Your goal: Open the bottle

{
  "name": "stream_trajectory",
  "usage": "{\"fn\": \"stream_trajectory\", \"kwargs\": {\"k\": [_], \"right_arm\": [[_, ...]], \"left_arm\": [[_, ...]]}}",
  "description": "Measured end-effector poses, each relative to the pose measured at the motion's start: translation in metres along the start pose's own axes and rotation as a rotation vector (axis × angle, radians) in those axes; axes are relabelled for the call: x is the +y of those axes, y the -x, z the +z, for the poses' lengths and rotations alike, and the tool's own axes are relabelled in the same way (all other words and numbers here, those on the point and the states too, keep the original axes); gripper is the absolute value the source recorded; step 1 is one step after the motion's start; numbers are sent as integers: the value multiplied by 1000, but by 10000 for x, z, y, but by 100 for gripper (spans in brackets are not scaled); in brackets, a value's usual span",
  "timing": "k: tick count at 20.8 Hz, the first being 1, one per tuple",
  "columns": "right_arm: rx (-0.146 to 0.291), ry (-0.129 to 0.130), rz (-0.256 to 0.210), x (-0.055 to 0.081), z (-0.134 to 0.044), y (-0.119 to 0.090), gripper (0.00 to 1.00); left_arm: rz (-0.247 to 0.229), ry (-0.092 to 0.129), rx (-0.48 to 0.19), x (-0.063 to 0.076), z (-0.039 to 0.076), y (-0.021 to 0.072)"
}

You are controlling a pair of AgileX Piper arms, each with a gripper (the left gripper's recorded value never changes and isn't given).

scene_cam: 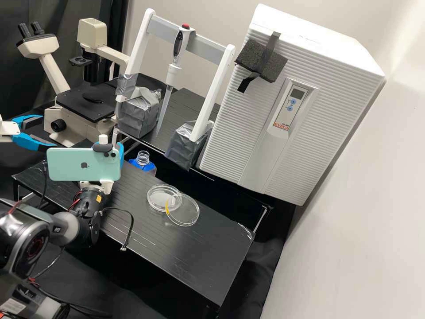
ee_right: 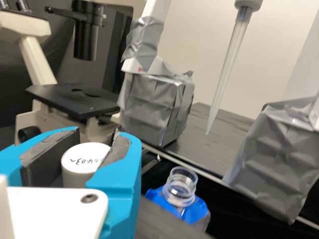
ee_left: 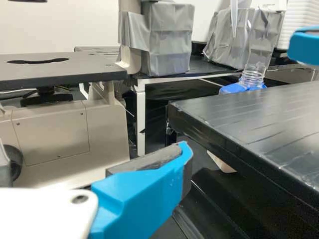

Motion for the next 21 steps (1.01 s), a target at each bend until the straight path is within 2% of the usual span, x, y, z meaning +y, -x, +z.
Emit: {"fn": "stream_trajectory", "kwargs": {"k": [4,11,21], "right_arm": [[-14,-2,-35,-56,49,76,0],[-59,-14,-55,-104,146,102,0],[-54,-19,-88,-163,140,78,0]], "left_arm": [[5,-4,-1,15,-5,-11],[14,-10,-3,41,-13,-30],[14,-10,-3,41,-13,-30]]}}
